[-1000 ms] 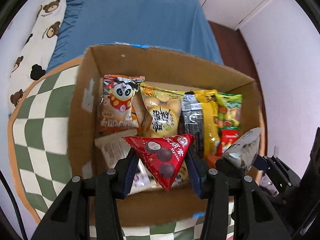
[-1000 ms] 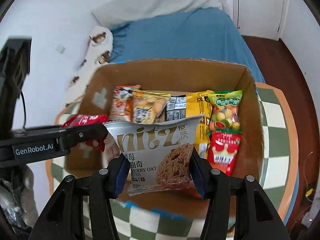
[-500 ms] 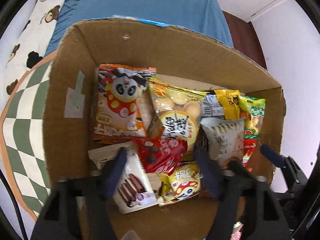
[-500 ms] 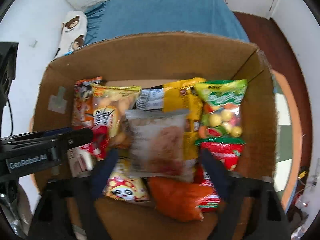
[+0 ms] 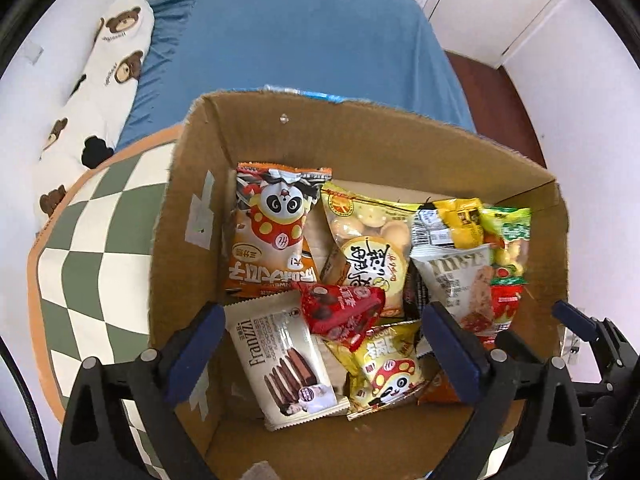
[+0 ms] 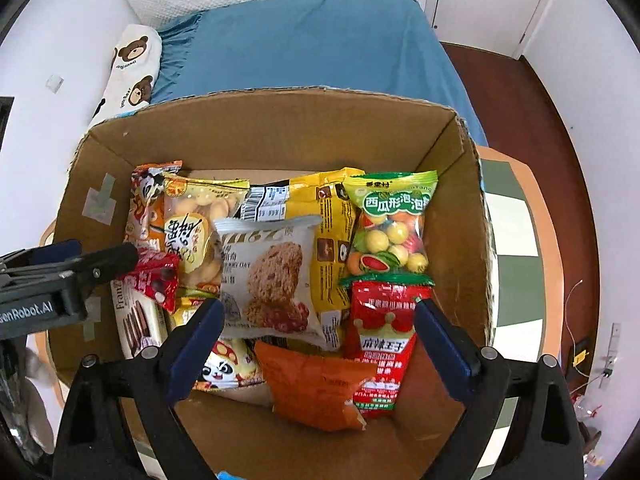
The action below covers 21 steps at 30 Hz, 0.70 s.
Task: Organize snacks
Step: 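Carry both snacks into the box and open both tools, then move both tools back over the last snacks on the mat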
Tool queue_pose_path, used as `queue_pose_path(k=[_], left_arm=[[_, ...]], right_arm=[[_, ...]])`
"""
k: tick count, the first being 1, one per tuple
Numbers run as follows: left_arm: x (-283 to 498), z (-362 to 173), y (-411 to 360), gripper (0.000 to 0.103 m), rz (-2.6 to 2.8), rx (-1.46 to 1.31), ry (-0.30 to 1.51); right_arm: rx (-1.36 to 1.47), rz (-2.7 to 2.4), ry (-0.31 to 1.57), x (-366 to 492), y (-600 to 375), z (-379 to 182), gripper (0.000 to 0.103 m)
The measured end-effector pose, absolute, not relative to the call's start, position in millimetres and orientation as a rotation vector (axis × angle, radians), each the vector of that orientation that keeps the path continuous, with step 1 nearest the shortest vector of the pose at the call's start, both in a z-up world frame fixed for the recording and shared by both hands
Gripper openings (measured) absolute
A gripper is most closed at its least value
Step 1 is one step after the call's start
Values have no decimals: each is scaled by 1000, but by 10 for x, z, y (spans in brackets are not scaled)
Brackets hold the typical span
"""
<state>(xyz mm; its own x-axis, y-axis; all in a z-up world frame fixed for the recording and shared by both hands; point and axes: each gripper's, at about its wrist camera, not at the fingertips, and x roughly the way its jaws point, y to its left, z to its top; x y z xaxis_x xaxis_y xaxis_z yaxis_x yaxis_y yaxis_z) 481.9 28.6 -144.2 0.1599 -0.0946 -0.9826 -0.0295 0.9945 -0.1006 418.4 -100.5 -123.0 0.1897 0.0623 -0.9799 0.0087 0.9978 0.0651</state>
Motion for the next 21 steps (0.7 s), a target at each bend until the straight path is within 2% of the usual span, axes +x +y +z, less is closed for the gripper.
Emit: queue_pose_path(k=[21], left_arm=[[3385, -414, 207, 101, -5, -39, 1062]], right_arm=[[24, 68, 1129, 2974, -901, -365, 98]])
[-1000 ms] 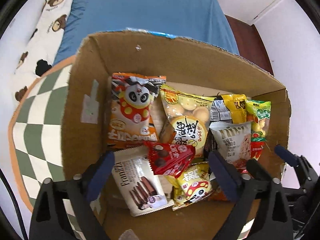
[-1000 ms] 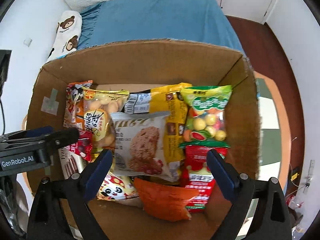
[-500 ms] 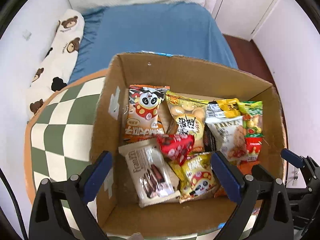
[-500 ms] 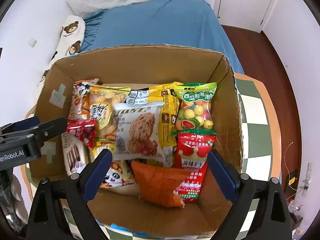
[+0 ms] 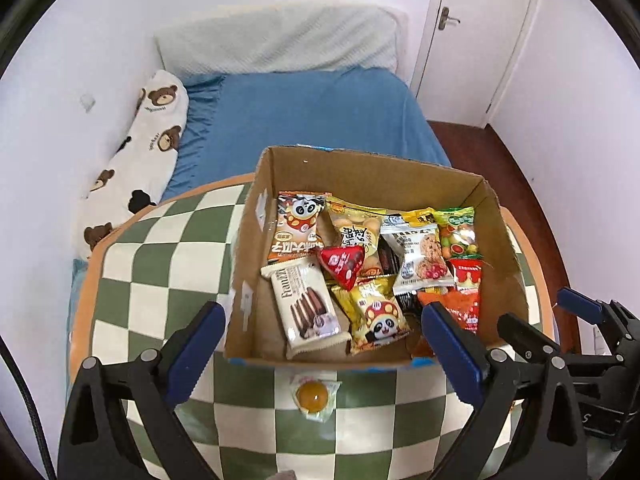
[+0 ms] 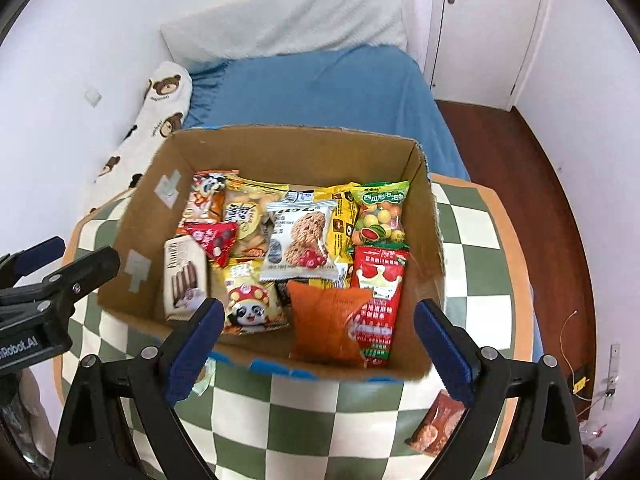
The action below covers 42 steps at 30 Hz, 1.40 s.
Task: Organize snacks
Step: 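Move both tools back over the last snacks on the mat, then grasp the wrapped yellow egg yolk with left tool while right tool grasps brown biscuit pack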
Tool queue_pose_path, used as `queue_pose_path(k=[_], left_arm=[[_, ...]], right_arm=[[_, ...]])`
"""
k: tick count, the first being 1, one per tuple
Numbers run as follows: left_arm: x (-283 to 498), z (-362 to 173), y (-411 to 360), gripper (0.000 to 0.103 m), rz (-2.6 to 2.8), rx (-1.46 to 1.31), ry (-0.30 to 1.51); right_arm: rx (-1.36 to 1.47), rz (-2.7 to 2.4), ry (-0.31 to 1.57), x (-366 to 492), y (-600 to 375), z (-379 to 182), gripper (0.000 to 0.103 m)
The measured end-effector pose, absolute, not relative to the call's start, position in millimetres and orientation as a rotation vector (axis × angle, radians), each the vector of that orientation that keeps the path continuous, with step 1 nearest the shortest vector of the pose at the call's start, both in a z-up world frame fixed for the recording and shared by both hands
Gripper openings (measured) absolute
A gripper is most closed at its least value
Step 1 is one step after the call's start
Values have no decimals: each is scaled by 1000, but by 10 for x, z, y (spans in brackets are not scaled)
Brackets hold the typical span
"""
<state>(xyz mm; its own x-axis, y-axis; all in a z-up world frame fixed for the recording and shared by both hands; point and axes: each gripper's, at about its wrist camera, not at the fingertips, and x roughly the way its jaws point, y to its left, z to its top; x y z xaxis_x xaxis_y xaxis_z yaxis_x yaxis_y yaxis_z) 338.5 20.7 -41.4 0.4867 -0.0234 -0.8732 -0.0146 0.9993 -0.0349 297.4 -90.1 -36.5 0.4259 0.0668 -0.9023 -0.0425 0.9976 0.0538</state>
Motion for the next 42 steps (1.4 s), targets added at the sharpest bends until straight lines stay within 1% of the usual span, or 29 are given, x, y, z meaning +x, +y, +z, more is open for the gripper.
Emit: queue_pose_path(k=[12, 15, 18, 24, 30, 35, 36, 37, 39, 41, 42], left_arm=[[2752, -108, 141, 101, 9, -14, 966], [2669, -109, 122, 101, 20, -12, 964], [2603, -230, 122, 101, 64, -10, 975], [2626, -864, 127, 101, 94, -33, 1123], [2708, -1477, 106, 101, 123, -46, 1248], [2772, -1802, 125, 101, 139, -52, 1311], [2783, -1853, 137, 101, 141, -53, 1318], [2793, -1894, 157, 101, 148, -56, 1324], [2812, -1957, 199, 101, 154, -68, 1335], [2831, -2003, 232, 101, 160, -73, 1345], [2845, -2026, 253, 101, 161, -76, 1349]], right_arm=[[83, 68, 1030, 2295, -921, 48, 98], [94, 71, 1015, 2186, -911, 111, 98], [148, 96, 1035, 2146, -972, 48, 98], [285, 61, 1108, 2033, -1441, -434, 98], [388, -142, 1262, 1963, -2294, -1289, 97], [429, -233, 1362, 1965, -2716, -1901, 97], [430, -241, 1374, 1975, -2748, -1994, 92], [425, -236, 1399, 2009, -2766, -2126, 80], [423, -239, 1446, 2065, -2759, -2323, 68], [375, -239, 1454, 2115, -2685, -2452, 67], [350, -234, 1447, 2129, -2637, -2464, 64]])
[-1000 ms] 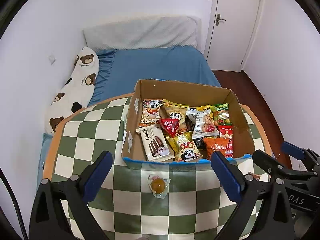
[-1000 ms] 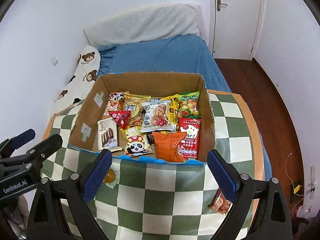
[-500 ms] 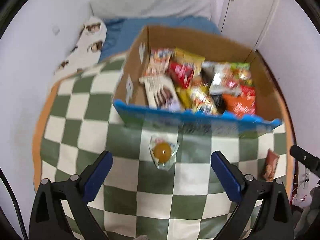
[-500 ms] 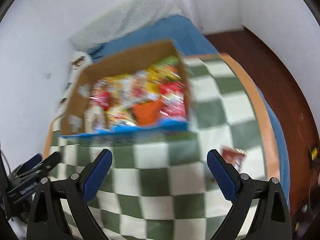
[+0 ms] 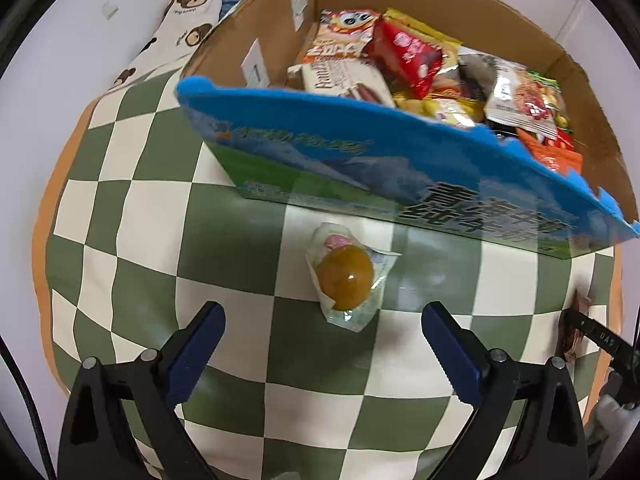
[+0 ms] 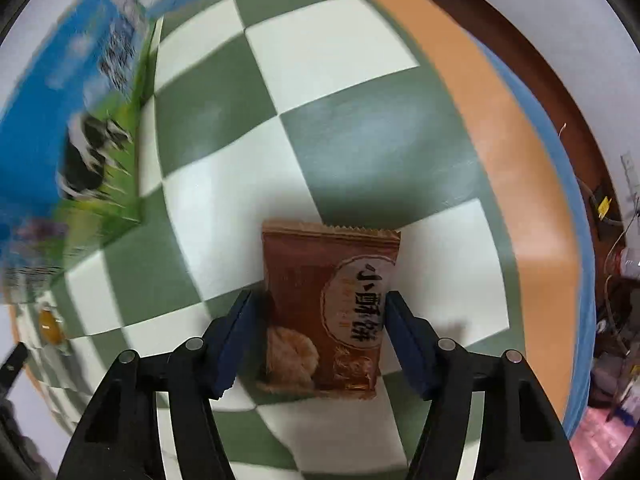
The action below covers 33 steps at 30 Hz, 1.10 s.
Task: Organize snacks
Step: 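Grasp the wrapped yellow egg yolk with left tool while right tool grasps brown biscuit pack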
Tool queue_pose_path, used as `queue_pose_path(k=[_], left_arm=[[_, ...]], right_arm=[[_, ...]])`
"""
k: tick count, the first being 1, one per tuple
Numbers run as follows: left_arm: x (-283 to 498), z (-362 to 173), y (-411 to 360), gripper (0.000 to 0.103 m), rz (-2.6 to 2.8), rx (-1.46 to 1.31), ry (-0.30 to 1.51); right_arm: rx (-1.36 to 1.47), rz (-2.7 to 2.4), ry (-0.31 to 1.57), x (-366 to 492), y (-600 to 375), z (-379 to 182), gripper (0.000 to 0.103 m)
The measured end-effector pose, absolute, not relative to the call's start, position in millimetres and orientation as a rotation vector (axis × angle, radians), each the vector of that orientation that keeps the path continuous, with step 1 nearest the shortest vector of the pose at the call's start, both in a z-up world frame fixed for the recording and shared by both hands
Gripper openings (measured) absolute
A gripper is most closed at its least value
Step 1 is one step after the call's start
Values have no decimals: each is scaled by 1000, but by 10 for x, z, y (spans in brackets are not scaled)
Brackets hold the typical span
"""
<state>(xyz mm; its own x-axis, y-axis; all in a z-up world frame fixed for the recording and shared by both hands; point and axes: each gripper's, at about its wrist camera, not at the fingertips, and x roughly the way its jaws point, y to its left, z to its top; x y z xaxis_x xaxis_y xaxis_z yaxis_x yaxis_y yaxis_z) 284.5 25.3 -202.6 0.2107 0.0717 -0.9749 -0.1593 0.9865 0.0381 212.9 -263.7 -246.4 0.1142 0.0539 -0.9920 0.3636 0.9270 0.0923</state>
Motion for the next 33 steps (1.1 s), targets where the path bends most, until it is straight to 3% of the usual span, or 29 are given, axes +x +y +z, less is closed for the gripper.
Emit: queue_pose_path(k=[3, 12, 16, 19, 22, 24, 26, 31, 33], left_arm=[[2889, -2099, 314, 101, 168, -92, 1366], [3144, -2478, 279, 99, 112, -56, 1438], [3216, -2613, 247, 67, 89, -14, 1439], [3224, -2618, 224, 49, 66, -11, 1422], [3194, -2607, 222, 49, 66, -16, 1422], [3129, -2614, 221, 49, 62, -21, 1428], [3021, -2610, 231, 49, 65, -24, 1434], [2664, -2690, 244, 49, 55, -58, 1476], [2490, -2715, 233, 49, 46, -75, 1500]], right_arm=[[299, -168, 1432, 2147, -2347, -2433, 59], [234, 28, 1444, 2153, -1347, -2448, 59], [200, 29, 1473, 2205, -1240, -2540, 72], [206, 42, 1486, 2234, -1225, -2595, 82], [215, 59, 1487, 2235, -1210, -2653, 92], [184, 60, 1496, 2262, -1186, -2709, 92], [167, 60, 1493, 2247, -1123, -2723, 91], [165, 56, 1462, 2024, -1066, -2595, 64], [181, 66, 1463, 1926, -1080, -2578, 61]])
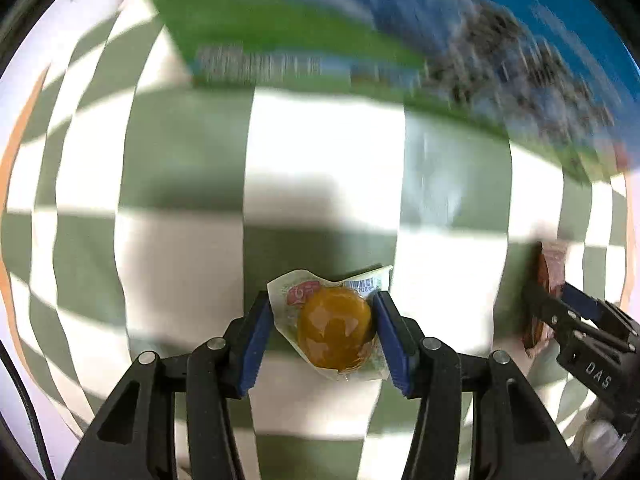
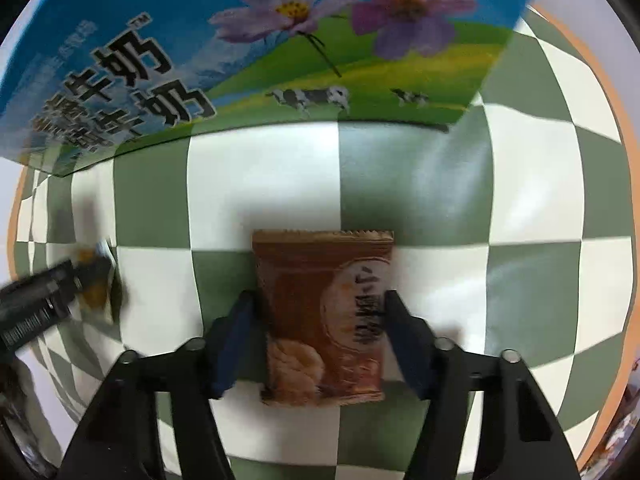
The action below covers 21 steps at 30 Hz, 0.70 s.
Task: Organize snacks
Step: 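Grasp the wrapped yellow egg yolk with left tool while right tool grasps brown biscuit pack, then carry both snacks into the box and open both tools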
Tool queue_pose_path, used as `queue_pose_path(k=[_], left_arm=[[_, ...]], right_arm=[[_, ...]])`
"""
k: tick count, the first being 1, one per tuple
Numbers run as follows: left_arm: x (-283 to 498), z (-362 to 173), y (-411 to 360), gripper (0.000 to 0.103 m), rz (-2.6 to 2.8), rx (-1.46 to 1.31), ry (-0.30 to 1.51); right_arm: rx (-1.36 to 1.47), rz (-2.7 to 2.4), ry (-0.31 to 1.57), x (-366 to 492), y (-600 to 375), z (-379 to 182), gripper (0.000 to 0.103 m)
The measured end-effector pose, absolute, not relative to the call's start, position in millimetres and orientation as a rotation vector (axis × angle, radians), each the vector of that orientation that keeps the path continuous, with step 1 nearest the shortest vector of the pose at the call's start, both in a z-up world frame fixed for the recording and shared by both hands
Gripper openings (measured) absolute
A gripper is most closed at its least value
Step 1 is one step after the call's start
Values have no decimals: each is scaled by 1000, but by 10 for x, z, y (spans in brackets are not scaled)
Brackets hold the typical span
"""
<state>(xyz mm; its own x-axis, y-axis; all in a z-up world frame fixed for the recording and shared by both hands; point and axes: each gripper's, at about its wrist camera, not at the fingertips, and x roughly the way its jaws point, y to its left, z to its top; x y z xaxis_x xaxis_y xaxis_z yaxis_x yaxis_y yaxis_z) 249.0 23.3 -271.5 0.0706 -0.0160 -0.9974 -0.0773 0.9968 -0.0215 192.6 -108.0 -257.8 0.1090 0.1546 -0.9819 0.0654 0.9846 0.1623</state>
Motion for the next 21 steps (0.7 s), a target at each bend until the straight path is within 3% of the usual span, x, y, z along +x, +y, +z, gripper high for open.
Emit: queue_pose_path(k=[8, 15, 21], left_arm=[[2124, -2922, 184, 49, -42, -115, 1609], [2132, -2941, 58, 49, -29, -81, 1597], [2005, -2806, -84, 48, -26, -101, 1574]], right_arm=[[191, 138, 1541, 1356, -903, -2623, 60], [207, 116, 1560, 1334, -882, -2797, 64], [153, 118, 1511, 1258, -665, -2796, 58]])
